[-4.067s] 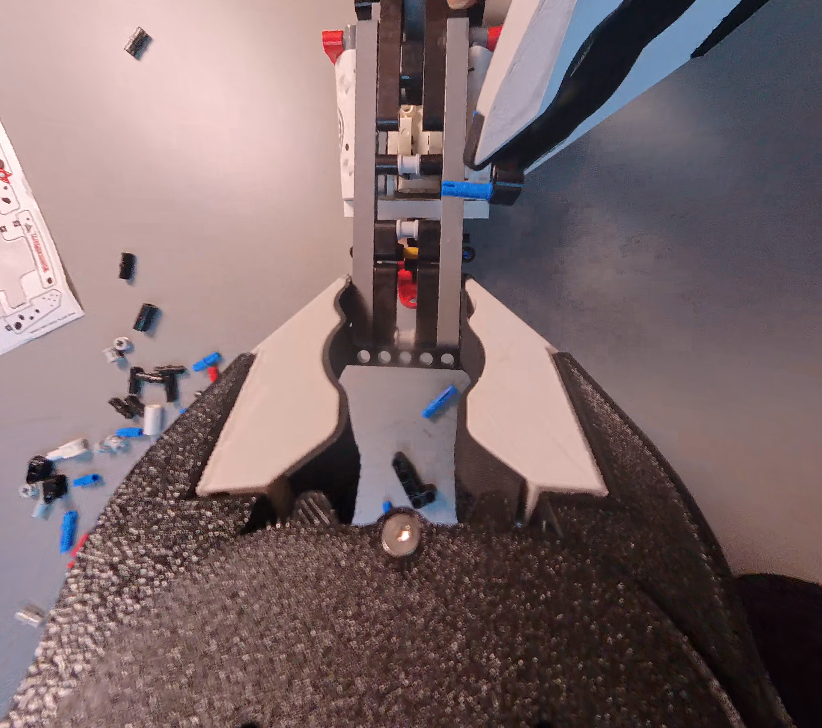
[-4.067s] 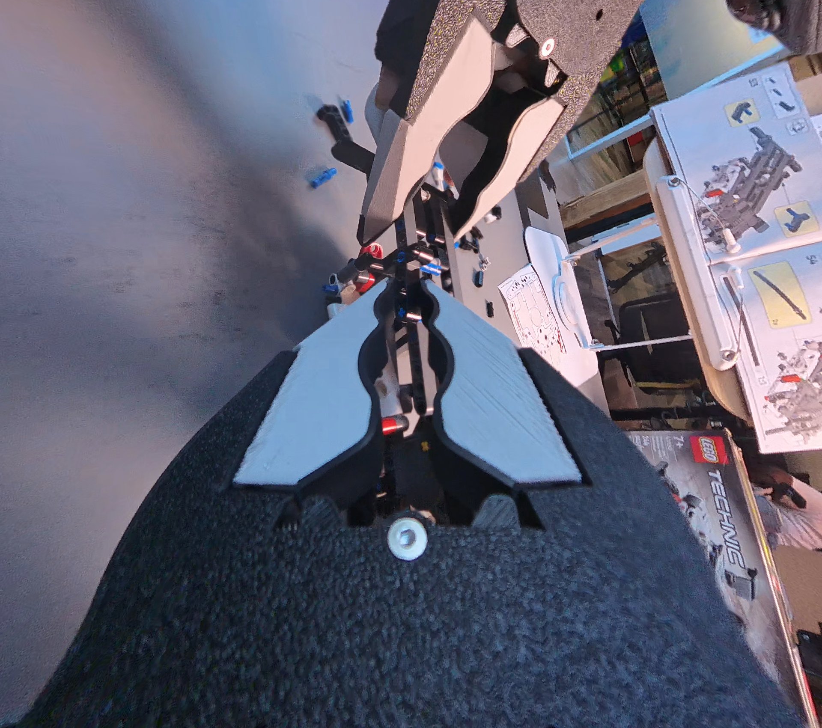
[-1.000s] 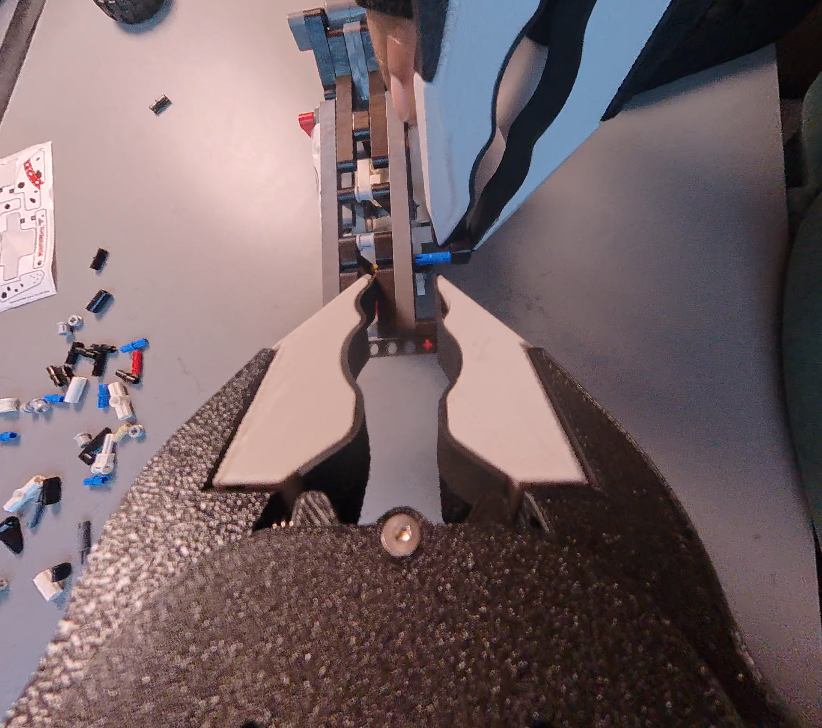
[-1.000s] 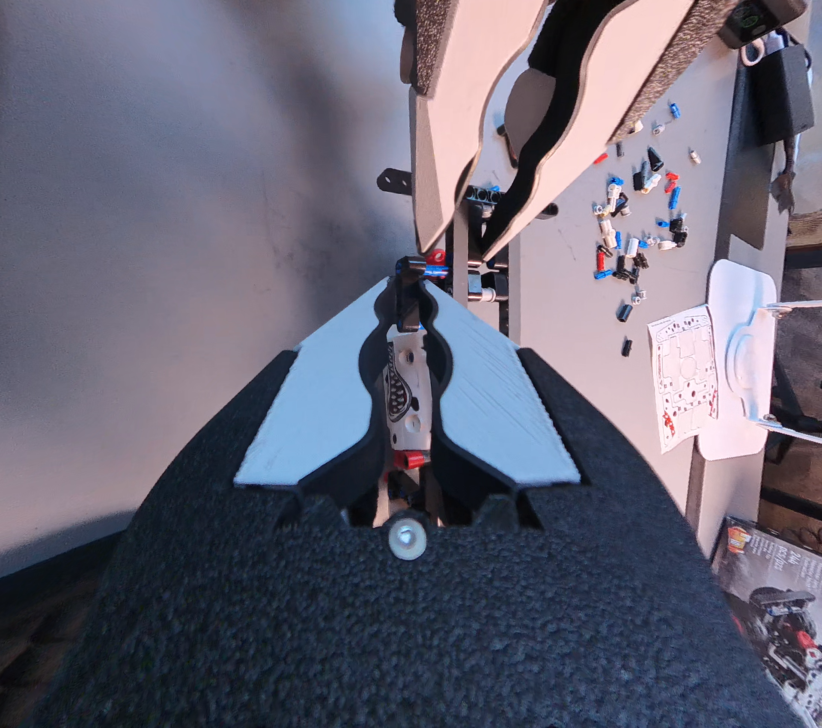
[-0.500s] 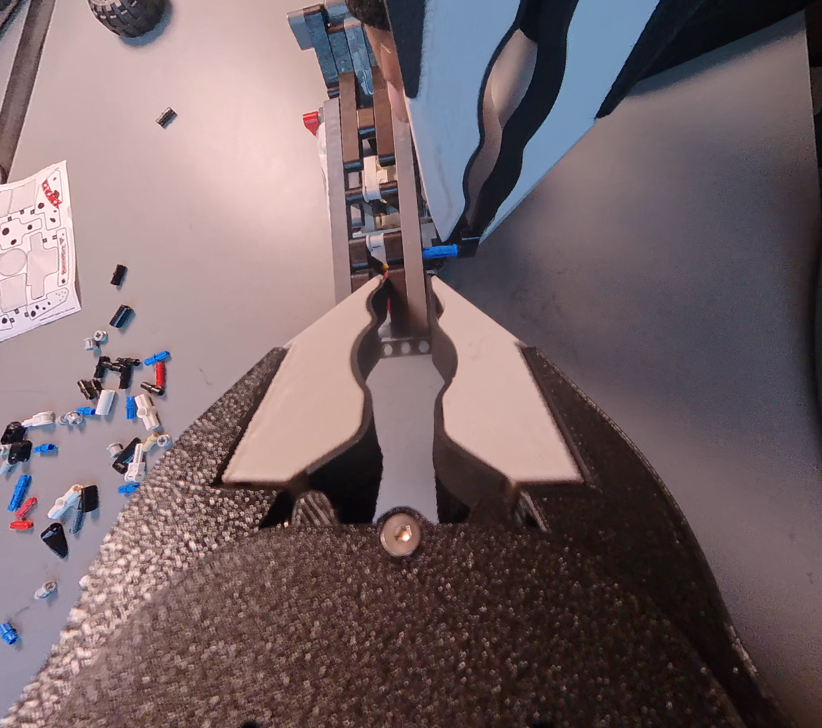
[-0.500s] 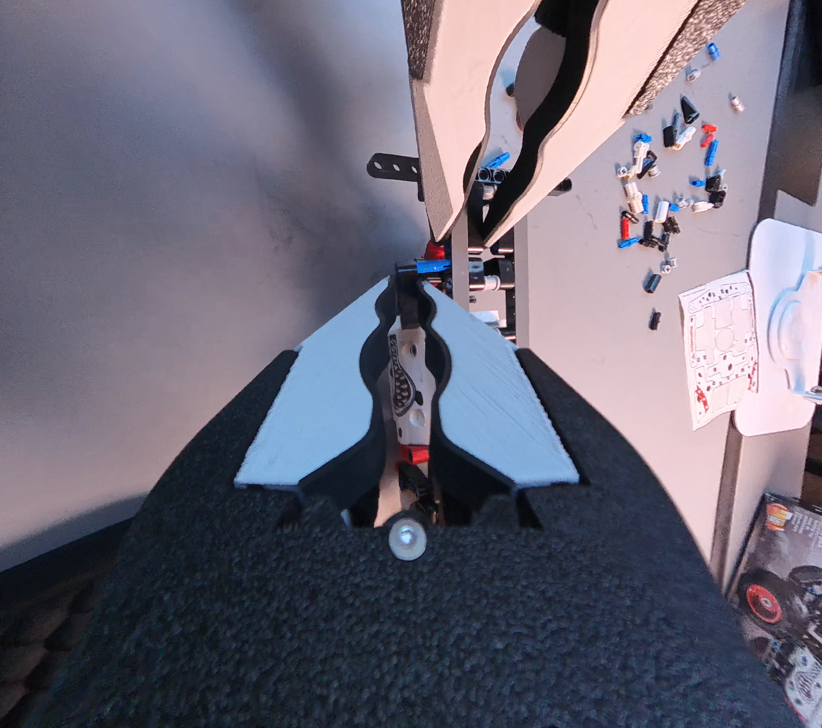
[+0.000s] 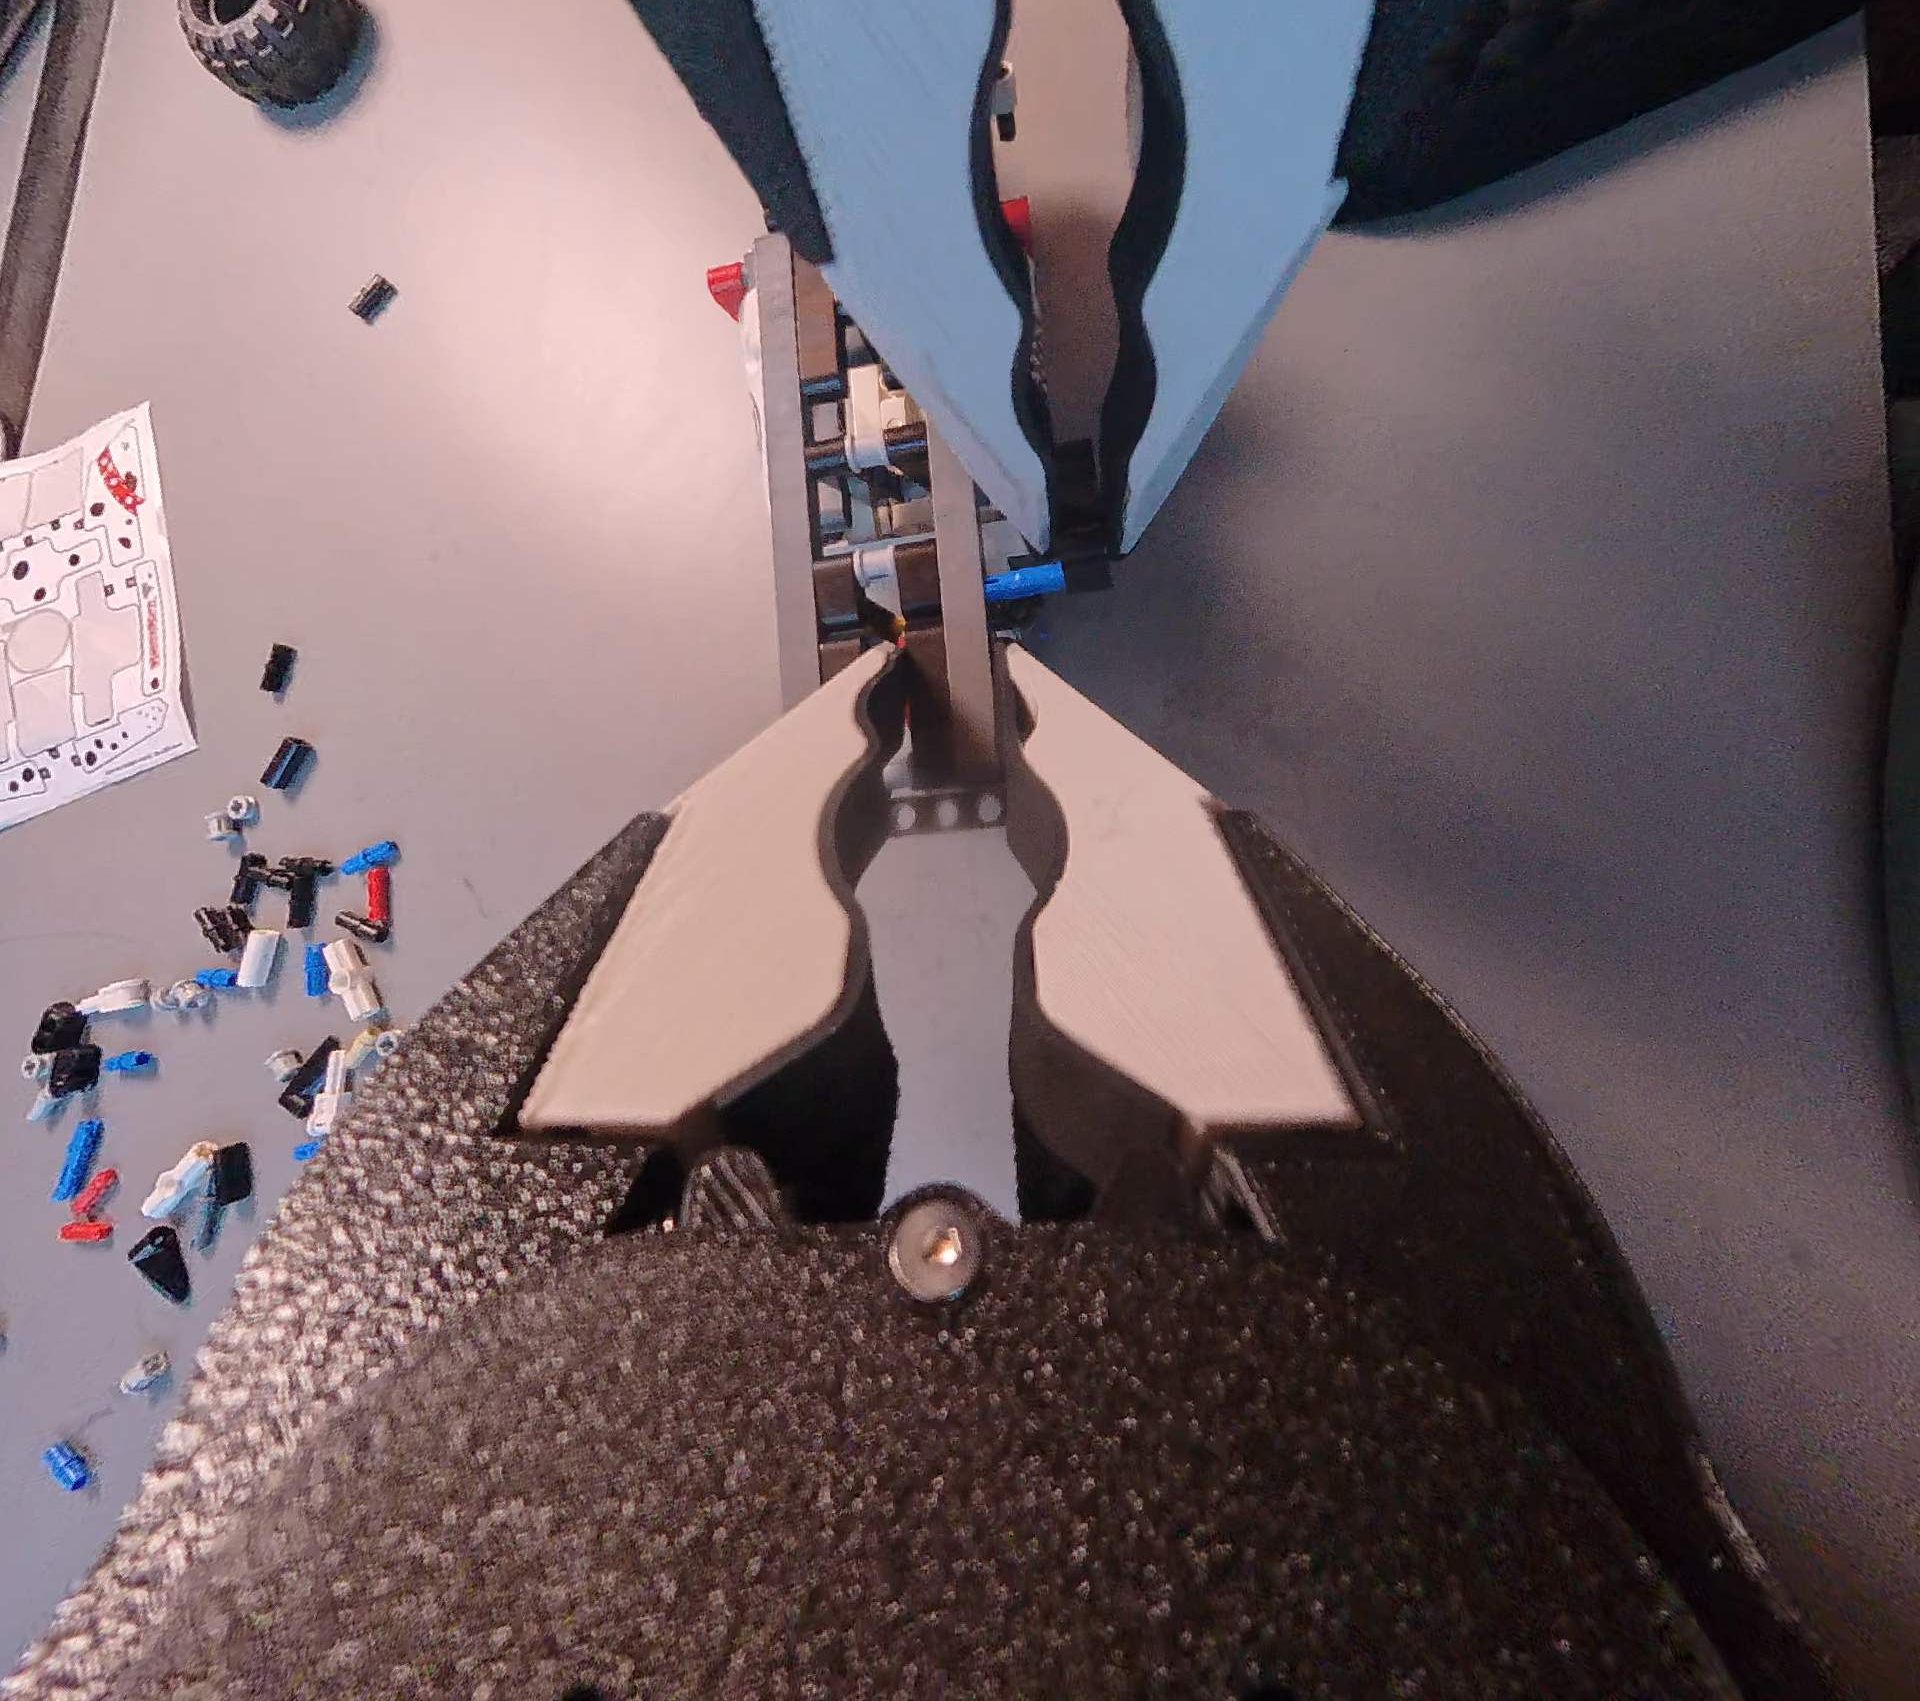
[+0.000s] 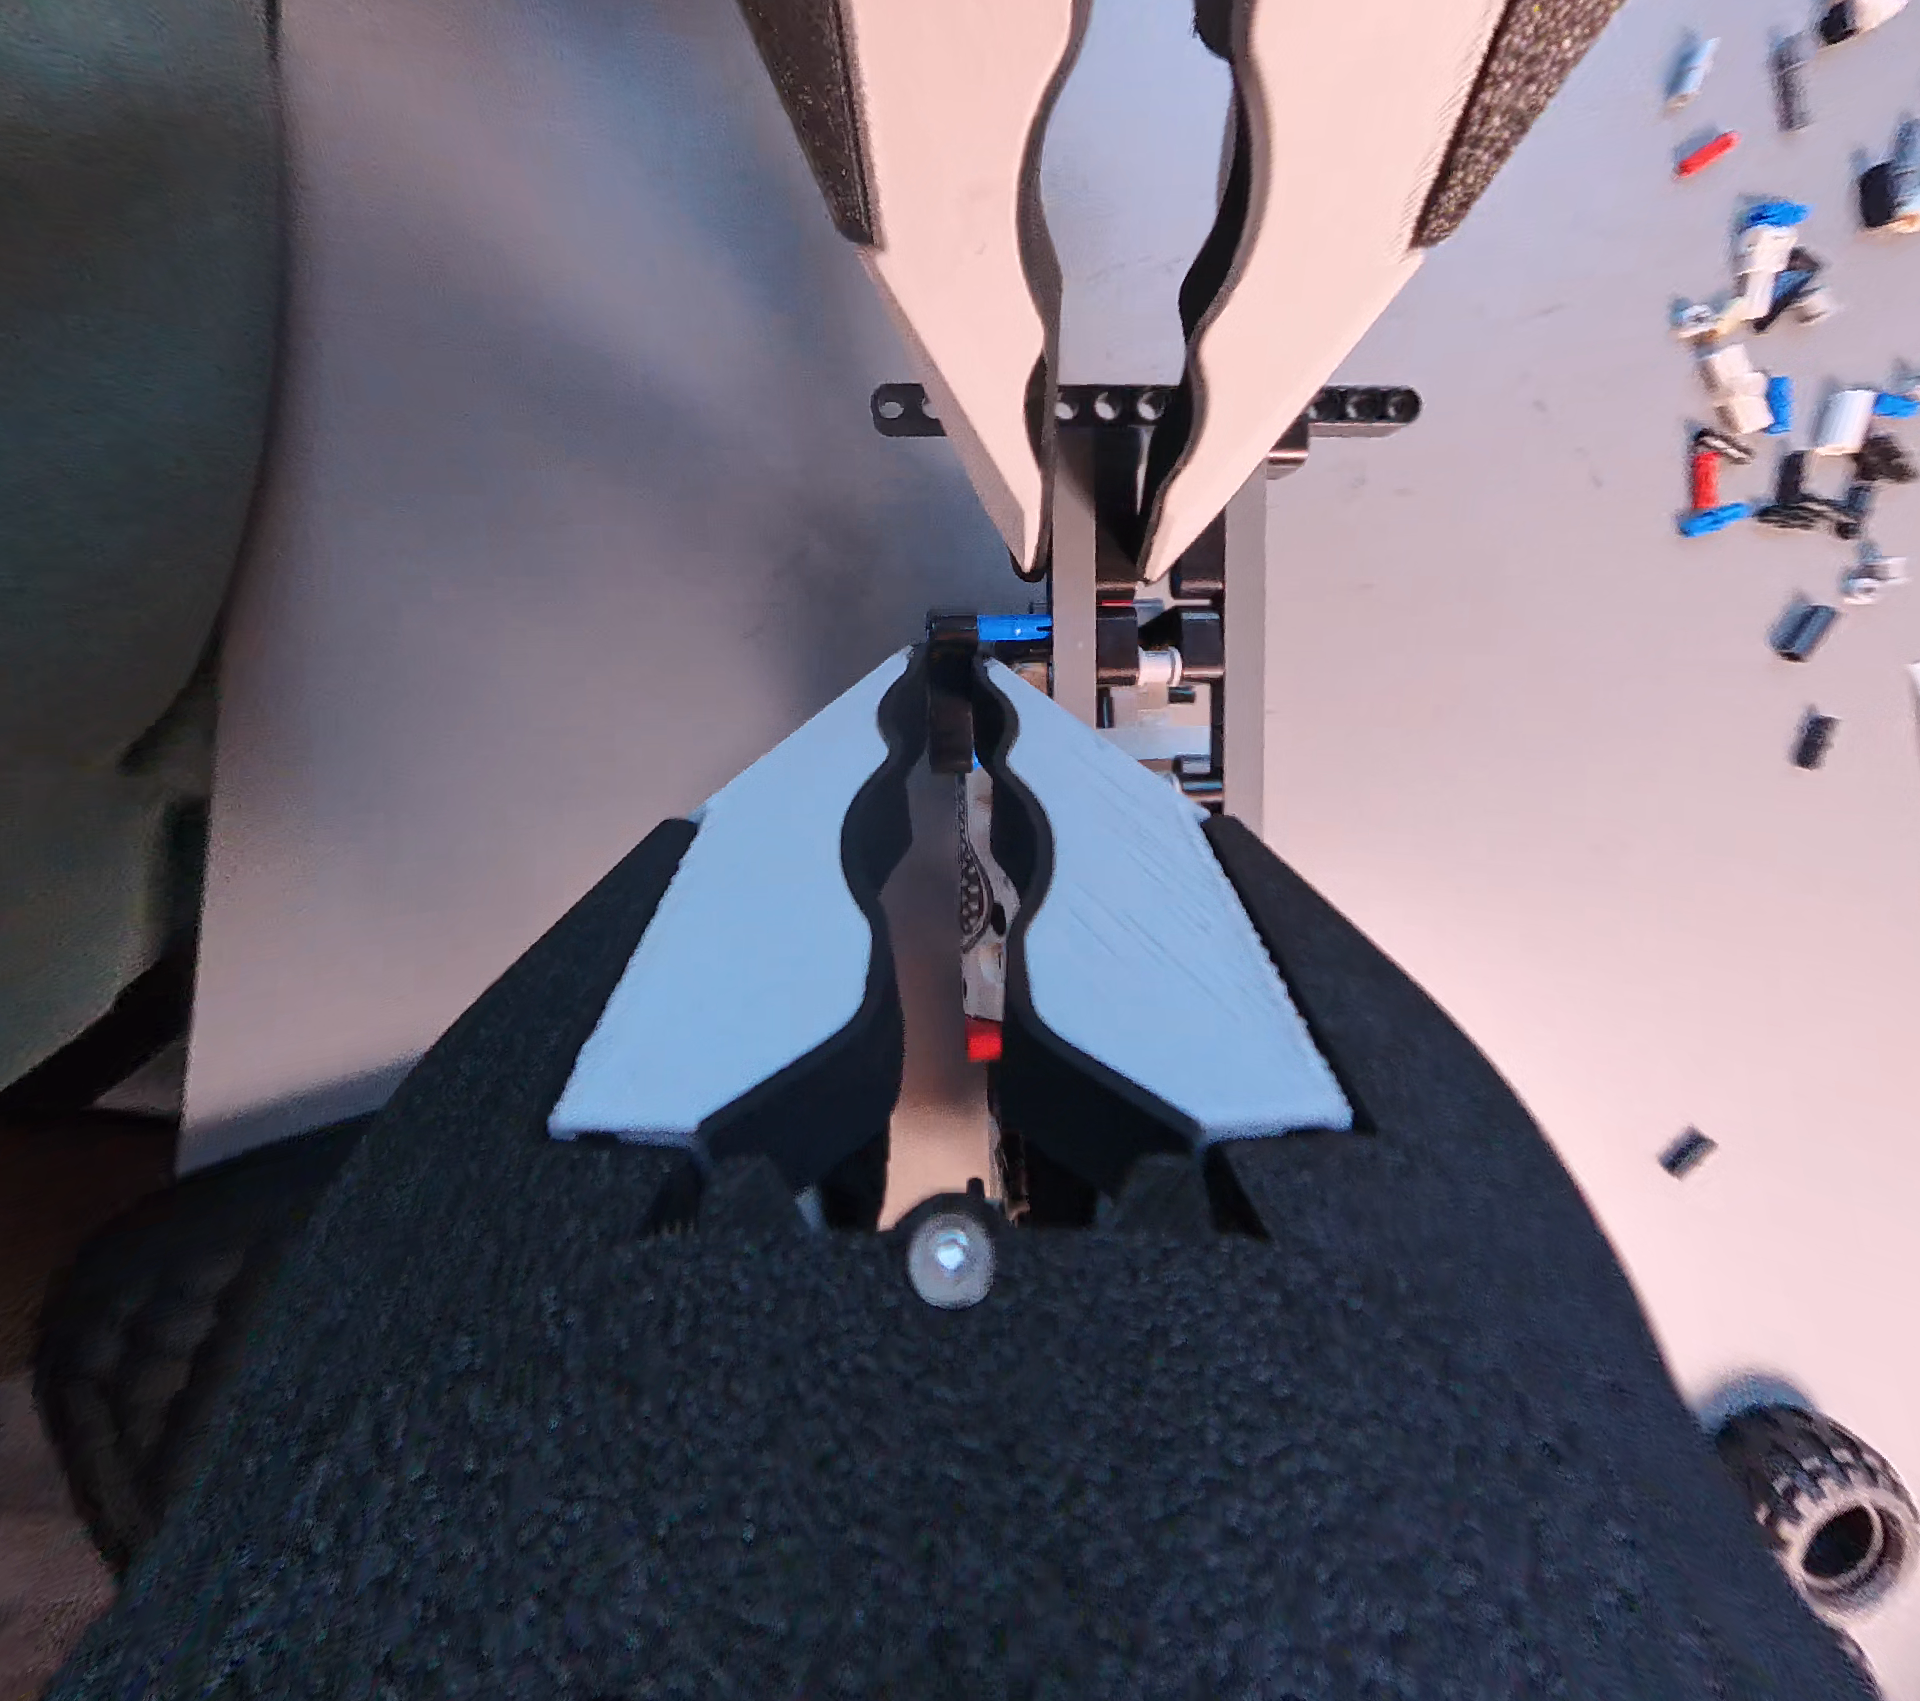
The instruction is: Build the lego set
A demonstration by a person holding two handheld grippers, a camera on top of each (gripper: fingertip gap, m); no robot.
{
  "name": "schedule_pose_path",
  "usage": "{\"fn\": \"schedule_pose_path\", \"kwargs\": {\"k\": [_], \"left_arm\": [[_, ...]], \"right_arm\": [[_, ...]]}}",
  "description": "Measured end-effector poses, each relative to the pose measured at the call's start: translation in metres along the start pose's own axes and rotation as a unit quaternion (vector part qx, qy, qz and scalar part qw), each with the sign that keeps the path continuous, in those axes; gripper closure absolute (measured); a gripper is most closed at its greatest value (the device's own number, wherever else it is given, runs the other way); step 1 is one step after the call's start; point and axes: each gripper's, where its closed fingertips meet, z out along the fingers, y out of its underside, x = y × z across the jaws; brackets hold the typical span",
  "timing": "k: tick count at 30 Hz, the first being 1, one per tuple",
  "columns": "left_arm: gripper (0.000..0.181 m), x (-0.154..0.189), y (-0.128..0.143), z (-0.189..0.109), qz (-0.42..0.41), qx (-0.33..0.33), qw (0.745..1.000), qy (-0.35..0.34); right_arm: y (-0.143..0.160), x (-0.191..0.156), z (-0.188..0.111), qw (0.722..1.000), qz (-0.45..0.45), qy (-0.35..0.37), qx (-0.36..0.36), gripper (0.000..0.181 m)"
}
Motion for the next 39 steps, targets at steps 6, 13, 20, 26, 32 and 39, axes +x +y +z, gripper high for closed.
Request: {"fn": "schedule_pose_path", "kwargs": {"k": [6, 13, 20, 26, 32, 39], "left_arm": [[0.167, 0.002, 0.001, 0.0, -0.01, 0.004, 1.0, 0.006], [0.167, 0.003, 0.004, -0.002, -0.059, 0.019, 0.998, 0.023], [0.167, 0.001, 0.009, -0.002, -0.082, 0.025, 0.996, 0.035], [0.167, 0.001, 0.006, -0.003, -0.087, 0.027, 0.995, 0.031], [0.167, 0.001, 0.011, -0.004, -0.092, 0.032, 0.995, 0.031], [0.167, 0.002, 0.009, -0.007, -0.092, 0.045, 0.995, 0.017]], "right_arm": [[-0.001, -0.003, -0.002, 0.995, 0.029, -0.093, -0.021, 0.175], [-0.003, -0.003, 0.001, 0.994, 0.041, -0.085, -0.055, 0.175], [-0.001, 0.002, 0.008, 0.997, 0.012, -0.019, -0.075, 0.175], [-0.001, 0.009, 0.007, 0.996, 0.008, -0.005, -0.092, 0.175], [-0.005, 0.01, 0.011, 0.996, 0.036, 0.001, -0.086, 0.175], [-0.009, 0.01, 0.004, 0.998, 0.027, 0.032, -0.049, 0.173]]}}
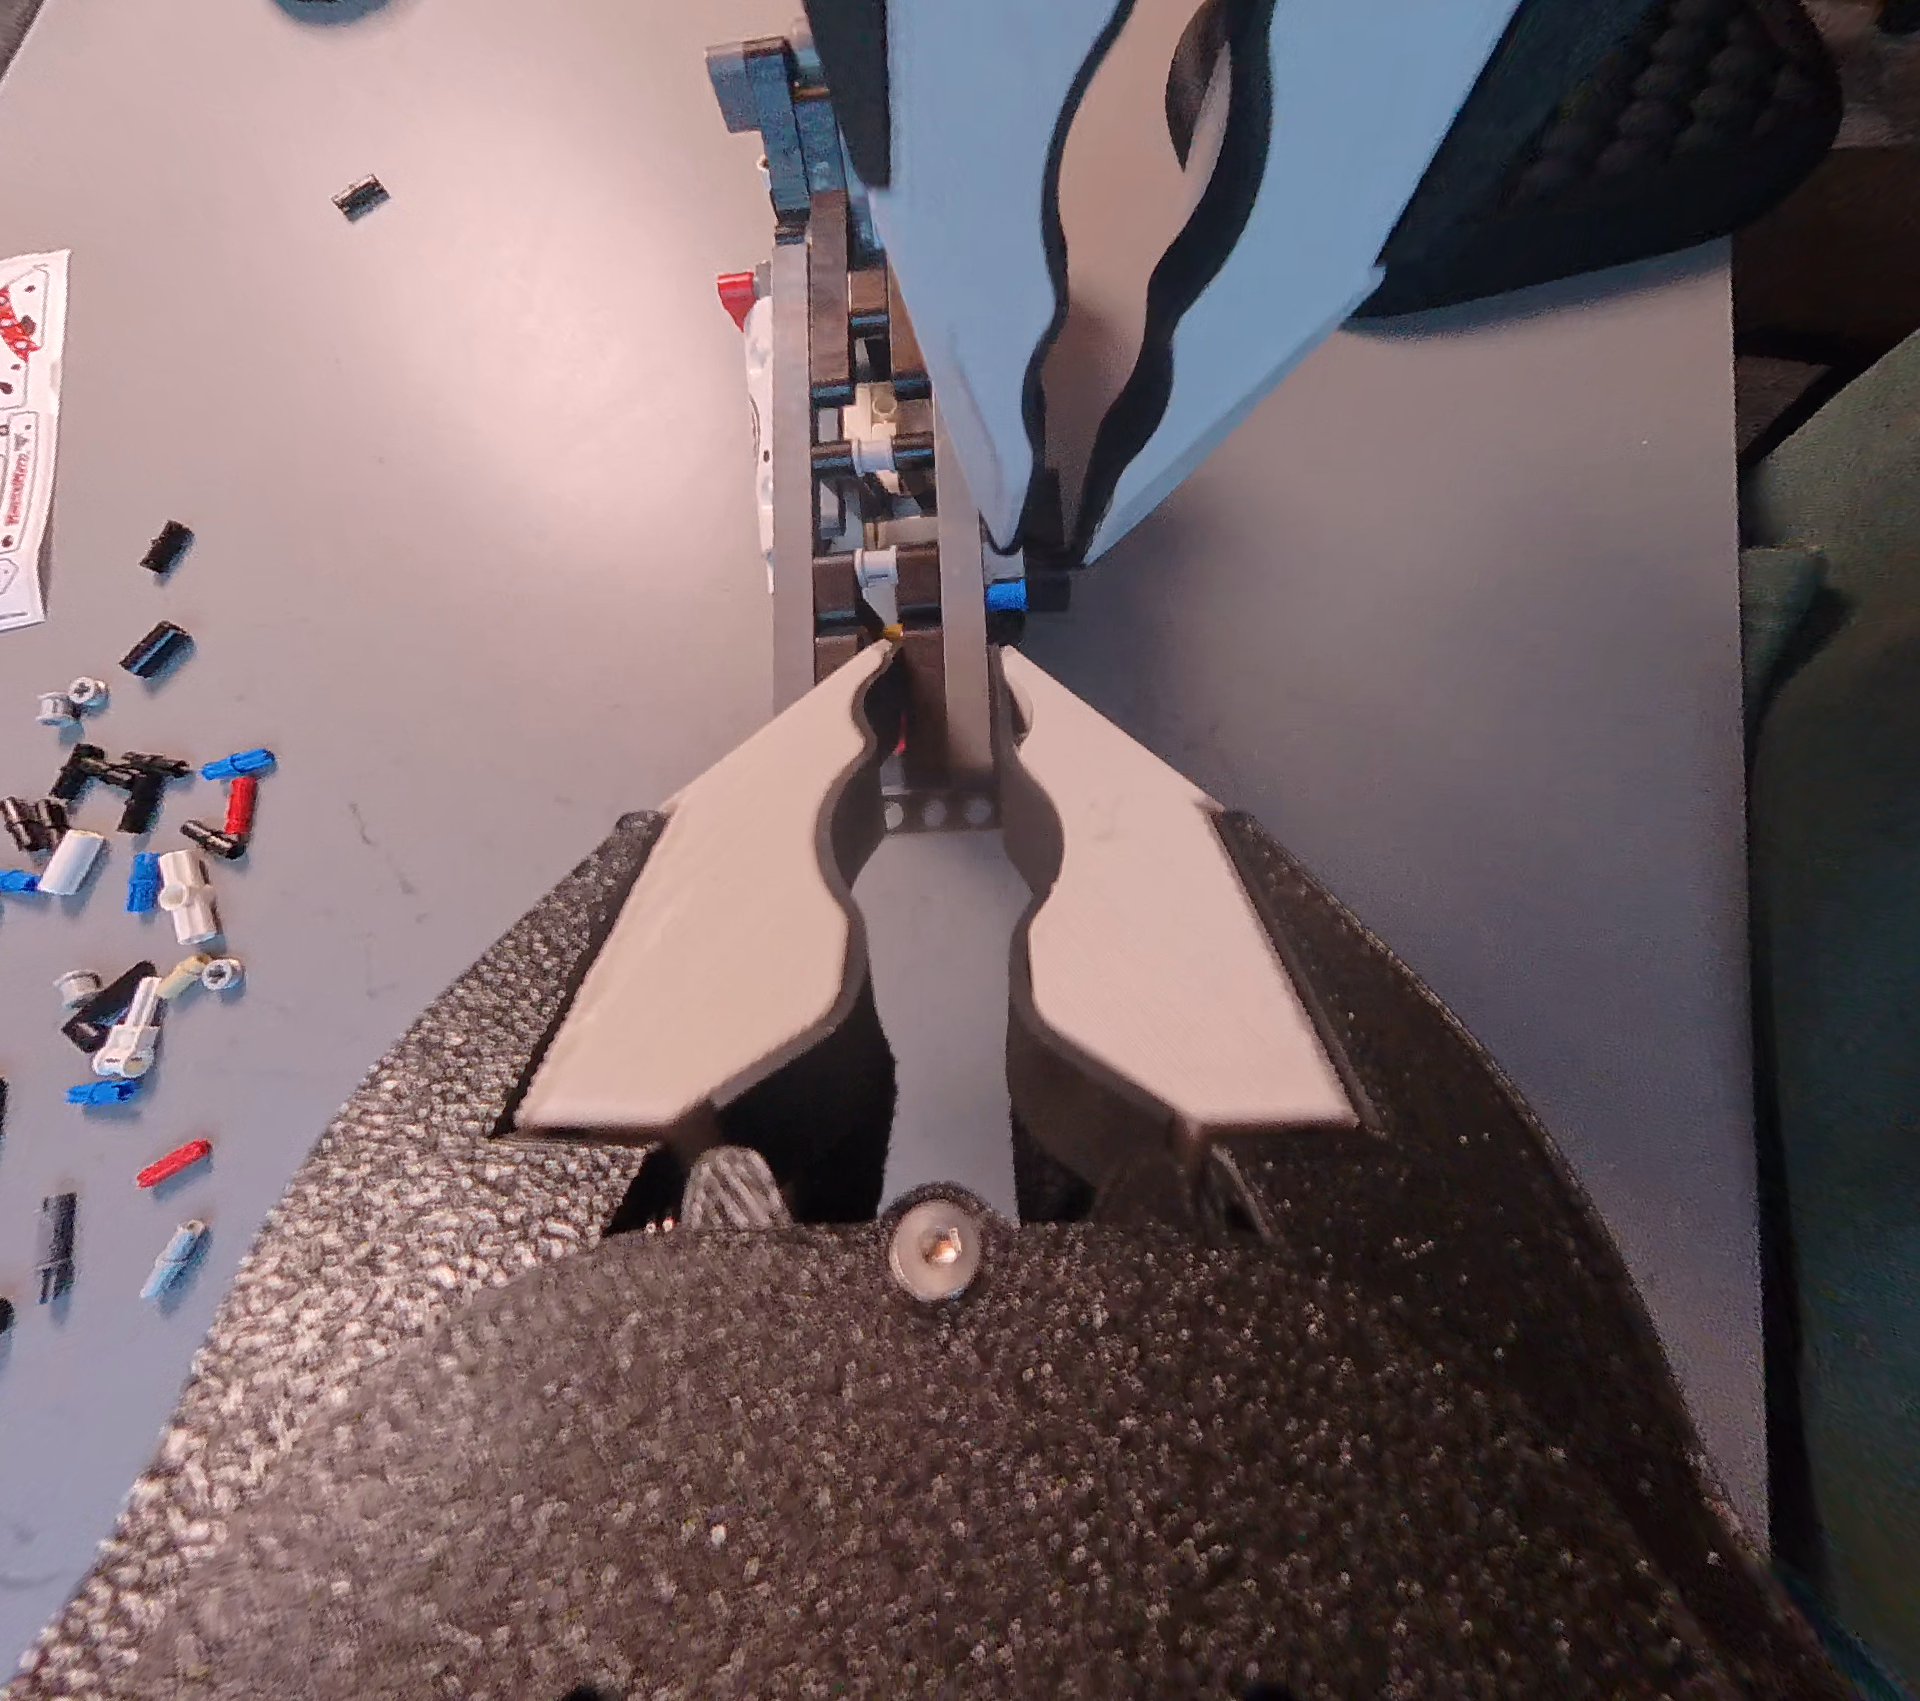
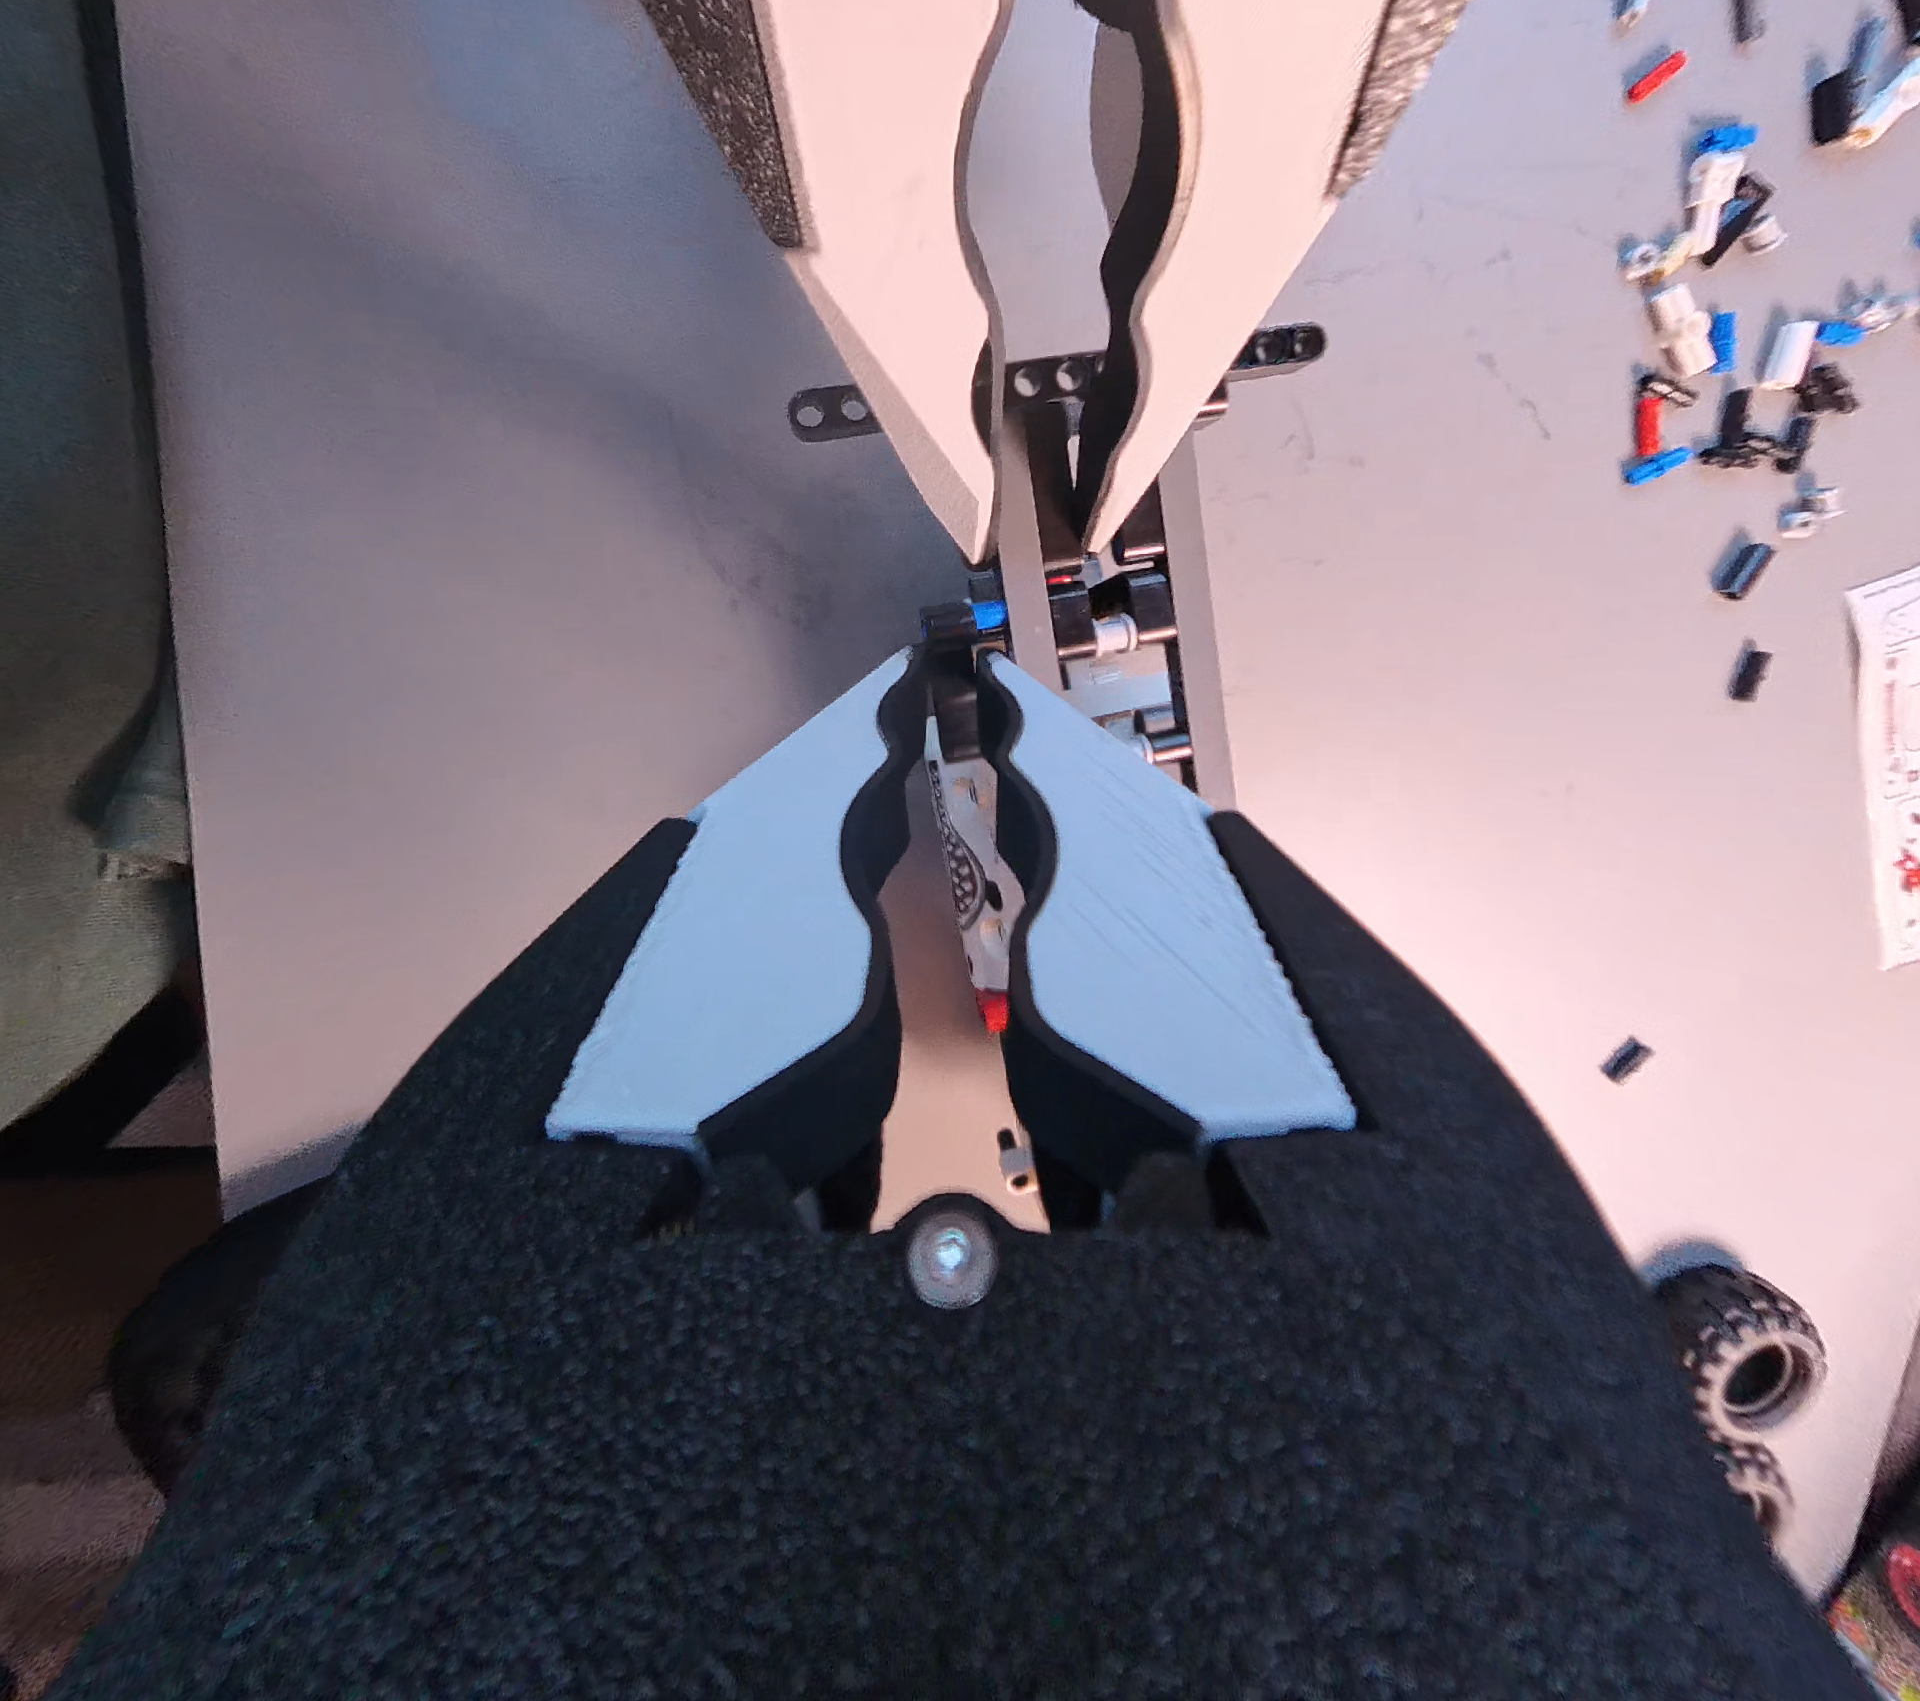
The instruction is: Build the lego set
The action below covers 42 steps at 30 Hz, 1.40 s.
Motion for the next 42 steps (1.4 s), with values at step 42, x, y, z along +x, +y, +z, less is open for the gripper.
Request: {"fn": "schedule_pose_path", "kwargs": {"k": [42], "left_arm": [[0.155, -0.029, 0.003, -0.011, -0.432, 0.153, 0.838, 0.294]], "right_arm": [[0.009, 0.051, 0.015, 0.998, -0.005, -0.027, 0.049, 0.168]]}}
